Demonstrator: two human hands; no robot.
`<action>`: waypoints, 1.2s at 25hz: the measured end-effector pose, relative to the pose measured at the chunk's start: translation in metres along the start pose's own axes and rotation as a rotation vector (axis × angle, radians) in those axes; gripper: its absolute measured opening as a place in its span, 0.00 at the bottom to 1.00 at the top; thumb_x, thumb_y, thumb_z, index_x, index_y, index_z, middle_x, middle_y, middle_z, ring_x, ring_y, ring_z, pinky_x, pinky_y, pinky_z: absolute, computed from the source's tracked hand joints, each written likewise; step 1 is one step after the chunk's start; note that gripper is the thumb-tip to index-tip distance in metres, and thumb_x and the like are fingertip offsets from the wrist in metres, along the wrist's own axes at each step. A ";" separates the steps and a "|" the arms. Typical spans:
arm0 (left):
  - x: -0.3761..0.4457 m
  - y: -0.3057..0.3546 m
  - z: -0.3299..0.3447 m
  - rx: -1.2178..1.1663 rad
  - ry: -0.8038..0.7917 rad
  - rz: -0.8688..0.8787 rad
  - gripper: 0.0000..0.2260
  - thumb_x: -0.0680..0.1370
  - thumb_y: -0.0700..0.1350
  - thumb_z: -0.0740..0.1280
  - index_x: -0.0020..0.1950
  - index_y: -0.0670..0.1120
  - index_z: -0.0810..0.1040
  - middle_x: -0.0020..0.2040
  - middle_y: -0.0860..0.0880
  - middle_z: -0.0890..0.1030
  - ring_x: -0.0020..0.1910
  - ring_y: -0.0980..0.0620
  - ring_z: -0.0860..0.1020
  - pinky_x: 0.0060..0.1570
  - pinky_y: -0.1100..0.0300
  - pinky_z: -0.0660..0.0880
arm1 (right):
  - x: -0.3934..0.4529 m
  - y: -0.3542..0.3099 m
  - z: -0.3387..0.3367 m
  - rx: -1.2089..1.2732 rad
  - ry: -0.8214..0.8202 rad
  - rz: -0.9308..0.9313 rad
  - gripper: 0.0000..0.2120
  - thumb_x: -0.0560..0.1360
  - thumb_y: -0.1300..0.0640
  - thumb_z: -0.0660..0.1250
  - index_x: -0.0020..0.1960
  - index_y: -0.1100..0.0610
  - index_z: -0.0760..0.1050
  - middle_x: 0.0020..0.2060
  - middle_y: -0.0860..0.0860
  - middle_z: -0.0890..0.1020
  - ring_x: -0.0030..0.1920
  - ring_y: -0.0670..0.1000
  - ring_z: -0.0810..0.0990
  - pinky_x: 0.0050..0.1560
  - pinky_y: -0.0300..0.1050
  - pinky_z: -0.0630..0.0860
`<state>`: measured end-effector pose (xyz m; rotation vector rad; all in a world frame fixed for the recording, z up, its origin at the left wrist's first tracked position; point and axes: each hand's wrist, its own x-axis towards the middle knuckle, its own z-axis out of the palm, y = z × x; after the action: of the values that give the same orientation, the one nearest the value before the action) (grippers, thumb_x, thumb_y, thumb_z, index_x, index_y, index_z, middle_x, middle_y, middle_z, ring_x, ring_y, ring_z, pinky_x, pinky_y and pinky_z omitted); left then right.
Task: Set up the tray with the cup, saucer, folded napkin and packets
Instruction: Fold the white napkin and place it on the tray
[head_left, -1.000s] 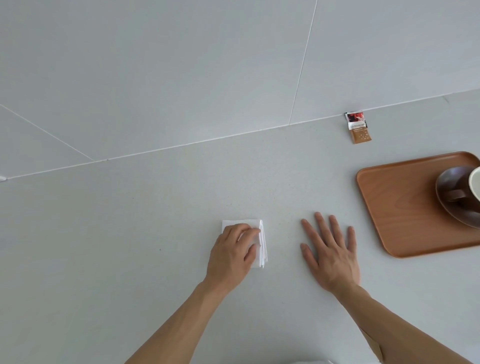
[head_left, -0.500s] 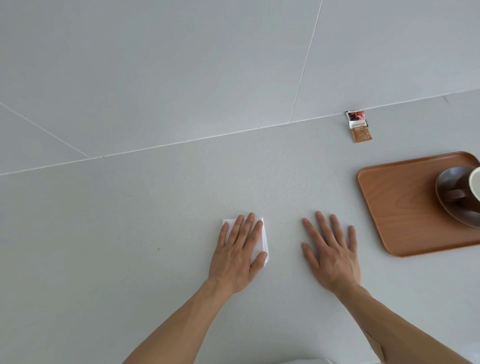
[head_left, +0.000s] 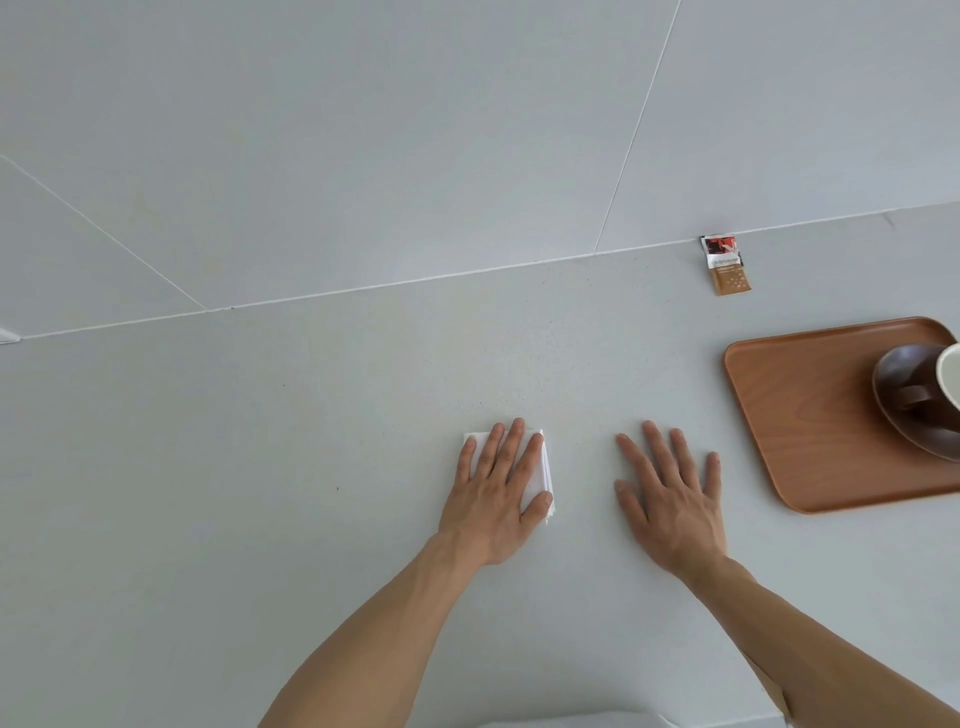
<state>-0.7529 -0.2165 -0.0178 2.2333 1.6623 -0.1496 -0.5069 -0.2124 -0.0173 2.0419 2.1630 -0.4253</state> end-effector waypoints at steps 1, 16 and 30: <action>0.000 -0.001 -0.001 -0.021 0.000 0.017 0.30 0.79 0.63 0.37 0.79 0.52 0.35 0.78 0.53 0.32 0.77 0.52 0.32 0.74 0.48 0.32 | 0.001 -0.009 -0.004 0.043 0.006 0.024 0.27 0.81 0.41 0.44 0.79 0.44 0.49 0.80 0.48 0.50 0.79 0.54 0.43 0.76 0.64 0.43; -0.022 -0.026 0.013 0.001 0.112 -0.140 0.27 0.83 0.56 0.42 0.80 0.46 0.47 0.81 0.49 0.45 0.79 0.51 0.44 0.76 0.45 0.47 | 0.013 -0.104 0.017 -0.029 0.009 -0.375 0.30 0.82 0.44 0.41 0.80 0.56 0.44 0.79 0.51 0.44 0.79 0.54 0.40 0.76 0.56 0.42; -0.051 -0.020 0.009 0.023 0.055 -0.164 0.29 0.81 0.57 0.38 0.78 0.46 0.37 0.79 0.49 0.37 0.78 0.51 0.39 0.75 0.43 0.37 | -0.014 -0.099 0.012 -0.044 -0.071 -0.366 0.32 0.80 0.42 0.36 0.78 0.55 0.33 0.77 0.50 0.32 0.76 0.53 0.30 0.77 0.51 0.34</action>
<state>-0.7858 -0.2609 -0.0156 2.1335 1.8822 -0.1497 -0.6056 -0.2337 -0.0136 1.5808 2.4785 -0.4767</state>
